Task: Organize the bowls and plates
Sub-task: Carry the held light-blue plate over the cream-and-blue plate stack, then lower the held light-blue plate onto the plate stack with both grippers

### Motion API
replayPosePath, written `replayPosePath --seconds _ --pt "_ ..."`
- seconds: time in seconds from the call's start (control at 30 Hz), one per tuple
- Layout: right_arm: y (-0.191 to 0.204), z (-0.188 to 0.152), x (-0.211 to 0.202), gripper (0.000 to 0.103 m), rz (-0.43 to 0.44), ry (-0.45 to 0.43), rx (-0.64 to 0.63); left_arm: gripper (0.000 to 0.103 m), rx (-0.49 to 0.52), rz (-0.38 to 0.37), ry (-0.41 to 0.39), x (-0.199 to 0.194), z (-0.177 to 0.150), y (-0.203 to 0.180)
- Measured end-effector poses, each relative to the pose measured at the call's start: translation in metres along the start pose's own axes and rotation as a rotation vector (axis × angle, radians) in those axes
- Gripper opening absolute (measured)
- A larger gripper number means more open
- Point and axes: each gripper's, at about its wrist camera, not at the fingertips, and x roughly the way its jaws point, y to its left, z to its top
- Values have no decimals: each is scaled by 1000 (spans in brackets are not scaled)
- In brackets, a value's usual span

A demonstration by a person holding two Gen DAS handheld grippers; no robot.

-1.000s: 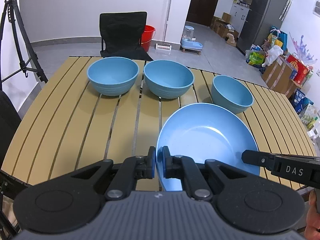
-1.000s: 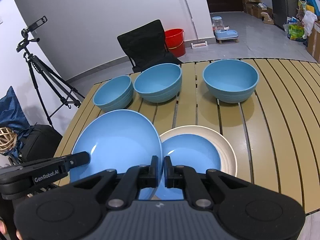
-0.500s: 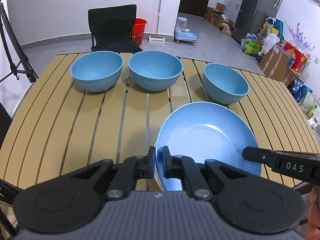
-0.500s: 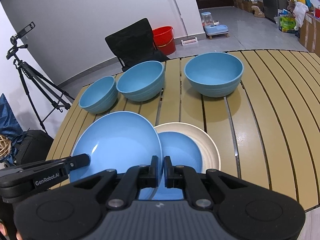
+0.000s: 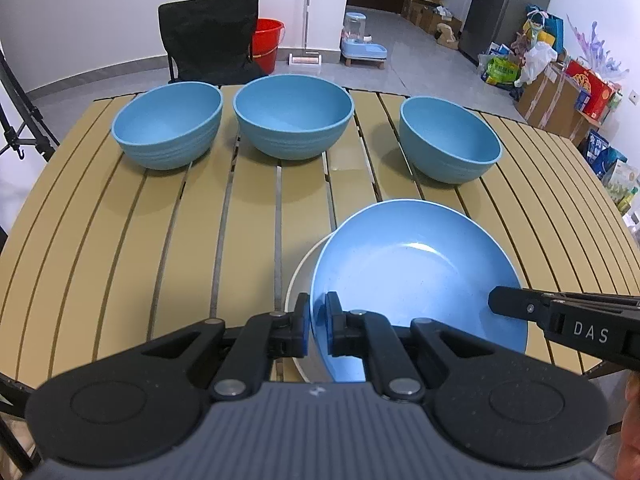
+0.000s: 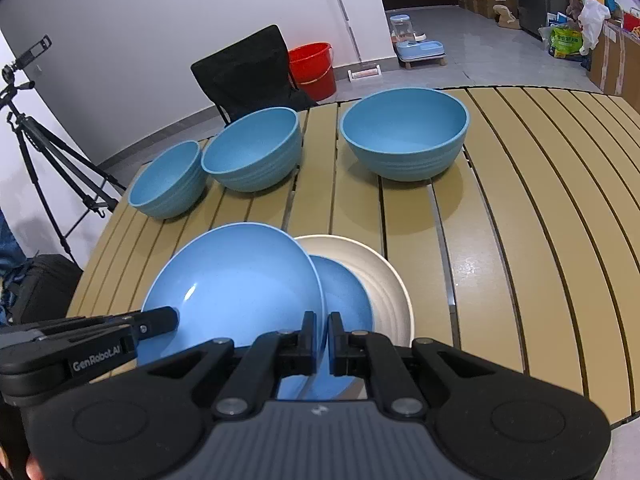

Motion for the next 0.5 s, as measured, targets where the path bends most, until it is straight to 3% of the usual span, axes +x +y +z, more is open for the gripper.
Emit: replayPosePath --seconds 0.5 --pt "-14 1 29 5 -49 43 -13 8 39 5 40 32 0 -11"
